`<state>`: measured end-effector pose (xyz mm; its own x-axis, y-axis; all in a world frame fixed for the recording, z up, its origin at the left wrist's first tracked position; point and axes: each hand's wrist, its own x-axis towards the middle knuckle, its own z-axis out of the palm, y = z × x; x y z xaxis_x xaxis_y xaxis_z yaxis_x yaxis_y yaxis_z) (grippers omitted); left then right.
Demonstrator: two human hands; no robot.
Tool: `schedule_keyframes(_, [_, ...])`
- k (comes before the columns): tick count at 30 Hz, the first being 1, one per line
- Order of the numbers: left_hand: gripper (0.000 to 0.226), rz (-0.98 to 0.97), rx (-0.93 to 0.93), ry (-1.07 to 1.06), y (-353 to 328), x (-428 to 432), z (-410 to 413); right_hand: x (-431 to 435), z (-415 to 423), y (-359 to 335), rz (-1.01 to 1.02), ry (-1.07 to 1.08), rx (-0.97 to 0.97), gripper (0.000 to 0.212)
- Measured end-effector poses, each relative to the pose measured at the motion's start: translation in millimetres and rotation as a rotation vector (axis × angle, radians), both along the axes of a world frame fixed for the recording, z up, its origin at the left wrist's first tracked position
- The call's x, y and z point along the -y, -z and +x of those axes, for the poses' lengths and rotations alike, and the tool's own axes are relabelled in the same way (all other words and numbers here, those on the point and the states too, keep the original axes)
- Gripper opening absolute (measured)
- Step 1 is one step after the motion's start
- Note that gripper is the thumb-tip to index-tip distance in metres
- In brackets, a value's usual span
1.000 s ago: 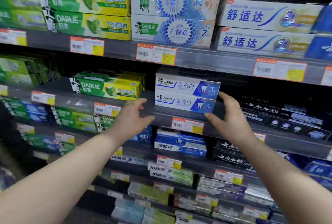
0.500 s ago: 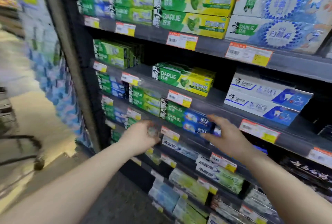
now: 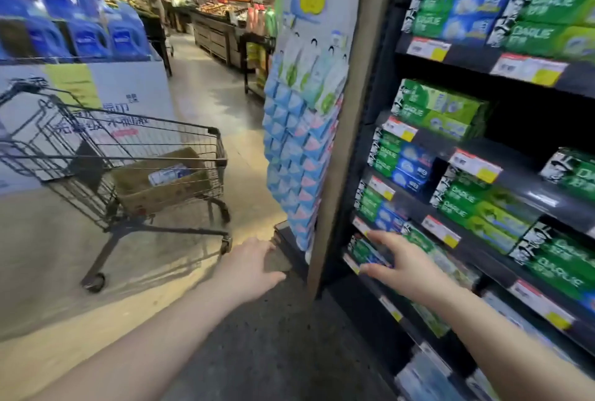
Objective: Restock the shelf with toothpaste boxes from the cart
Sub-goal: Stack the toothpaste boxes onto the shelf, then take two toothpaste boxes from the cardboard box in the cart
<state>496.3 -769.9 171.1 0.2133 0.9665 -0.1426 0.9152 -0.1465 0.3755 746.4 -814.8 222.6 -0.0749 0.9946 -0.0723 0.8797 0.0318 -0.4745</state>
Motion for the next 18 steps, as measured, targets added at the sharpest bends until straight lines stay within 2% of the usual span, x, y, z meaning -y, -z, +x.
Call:
schedule_keyframes(10, [0.063, -0.042, 0.114, -0.216, 20, -41, -142, -110, -138, 19, -0.084, -0.202, -0.010, 0.064])
schedule_keyframes(18, [0.060, -0.072, 0.035, -0.361, 41, -133, -221, -248, -220, 44, -0.104, -0.385, -0.017, 0.060])
